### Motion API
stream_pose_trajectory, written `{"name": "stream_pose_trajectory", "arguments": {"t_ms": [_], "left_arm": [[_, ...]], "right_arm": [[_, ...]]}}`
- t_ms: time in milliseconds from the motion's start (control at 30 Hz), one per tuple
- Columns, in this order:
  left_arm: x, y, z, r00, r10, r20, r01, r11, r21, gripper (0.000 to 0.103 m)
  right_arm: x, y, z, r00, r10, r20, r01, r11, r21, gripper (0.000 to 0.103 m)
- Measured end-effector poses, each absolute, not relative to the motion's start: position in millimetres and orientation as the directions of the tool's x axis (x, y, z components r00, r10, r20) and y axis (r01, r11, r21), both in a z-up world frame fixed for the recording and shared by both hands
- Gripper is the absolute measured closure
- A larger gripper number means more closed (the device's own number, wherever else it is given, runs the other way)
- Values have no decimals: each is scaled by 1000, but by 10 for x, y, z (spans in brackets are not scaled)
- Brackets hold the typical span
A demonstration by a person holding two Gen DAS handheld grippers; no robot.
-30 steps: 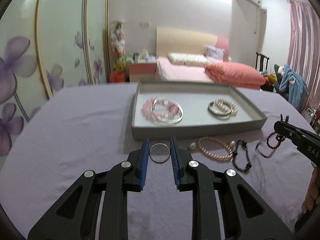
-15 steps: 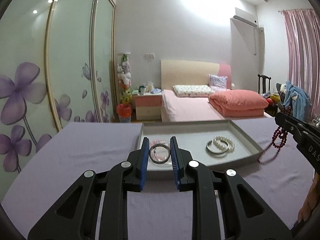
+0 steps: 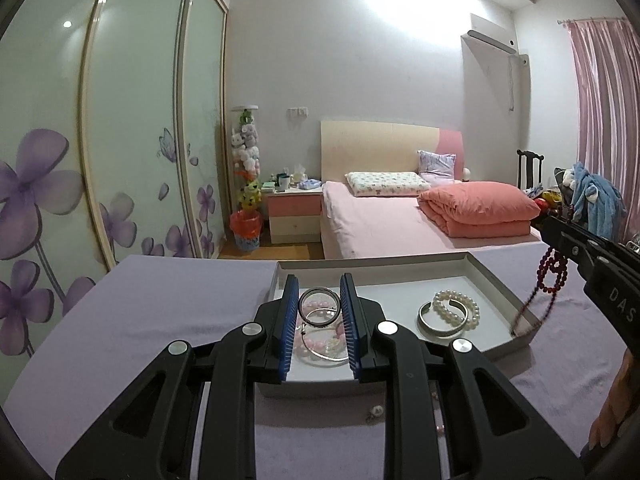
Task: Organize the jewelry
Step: 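Carry the red strand and silver ring over the white tray with both tools, then open the left tool to drop the ring while the right tool releases the strand onto the cuff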
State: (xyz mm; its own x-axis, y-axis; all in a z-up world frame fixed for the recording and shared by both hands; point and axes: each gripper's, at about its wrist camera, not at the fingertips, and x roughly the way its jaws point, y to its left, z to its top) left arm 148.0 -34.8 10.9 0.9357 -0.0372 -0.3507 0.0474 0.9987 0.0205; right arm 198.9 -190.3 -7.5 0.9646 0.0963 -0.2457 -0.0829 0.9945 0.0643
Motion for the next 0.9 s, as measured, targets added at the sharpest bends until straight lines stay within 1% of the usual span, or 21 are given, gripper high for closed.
{"name": "stream_pose_trajectory", "arguments": {"t_ms": [367,700,767,800,833,867,900], "left_arm": [[1948,-404,-32,910,-77,-406,75,997,-22,81],[2305,-514,-216,873,-116,-474,119,993,-24,81],[2385,-512,-246,860,-127,-495,121,992,-44,79],[2419,-487,-256,854,-134,-502,120,991,-60,78],[2436,-458,-255,850,-138,-508,118,990,-73,71],[2437,-434,-253,849,-143,-509,118,990,-80,67],[2426,-397,-244,850,-148,-506,118,989,-89,64]], "right_arm": [[2571,-2043,-203,942,133,-308,-92,985,145,92],[3204,-2122,-505,883,172,-438,-81,973,218,92],[3319,-2125,-576,860,188,-474,-78,967,241,88],[3343,-2142,-595,855,188,-483,-72,966,248,80],[3336,-2172,-615,855,183,-484,-63,965,253,67],[3299,-2205,-623,863,173,-475,-55,966,251,64],[3277,-2221,-626,866,165,-472,-50,968,247,63]]}}
